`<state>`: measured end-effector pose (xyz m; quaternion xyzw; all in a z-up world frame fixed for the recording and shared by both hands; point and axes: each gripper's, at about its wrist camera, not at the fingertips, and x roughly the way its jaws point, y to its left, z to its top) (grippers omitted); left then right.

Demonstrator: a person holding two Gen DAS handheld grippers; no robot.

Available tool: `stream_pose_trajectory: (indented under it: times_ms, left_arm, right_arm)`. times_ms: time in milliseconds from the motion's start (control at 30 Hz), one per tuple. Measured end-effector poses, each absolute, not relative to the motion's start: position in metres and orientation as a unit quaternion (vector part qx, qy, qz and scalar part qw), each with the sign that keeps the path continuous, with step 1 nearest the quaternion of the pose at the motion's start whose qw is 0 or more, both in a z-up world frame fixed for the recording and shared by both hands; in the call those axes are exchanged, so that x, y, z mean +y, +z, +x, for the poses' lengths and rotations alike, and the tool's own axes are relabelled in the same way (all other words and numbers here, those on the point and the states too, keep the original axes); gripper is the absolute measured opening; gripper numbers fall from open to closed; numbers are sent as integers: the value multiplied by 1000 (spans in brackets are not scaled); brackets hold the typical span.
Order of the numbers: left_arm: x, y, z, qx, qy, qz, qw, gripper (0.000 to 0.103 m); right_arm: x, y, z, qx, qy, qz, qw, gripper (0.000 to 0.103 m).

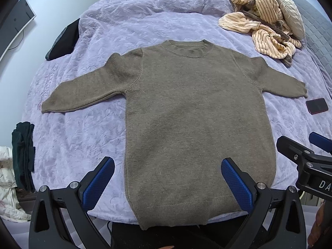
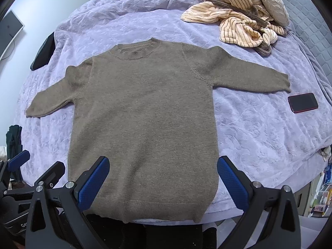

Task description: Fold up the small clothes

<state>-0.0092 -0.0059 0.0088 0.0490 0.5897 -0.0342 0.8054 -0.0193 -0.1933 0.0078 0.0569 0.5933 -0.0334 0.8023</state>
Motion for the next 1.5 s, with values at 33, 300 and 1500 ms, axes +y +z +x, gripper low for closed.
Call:
stream_pose_trajectory:
  times_ms: [33,300,1500]
  left_arm:
    - [-5,9,-9,589,-33,49,806,103]
    - [-5,11,-8,593,-55,41,802,103]
    - [-10,16,0,590,-12,31,807,103]
  right_arm:
    - [-194,8,-19,593,-33,57,802,103]
    - [-191,10,-17,592,-38,52,804,103]
    - [-200,7,4,598,-19,40,800,103]
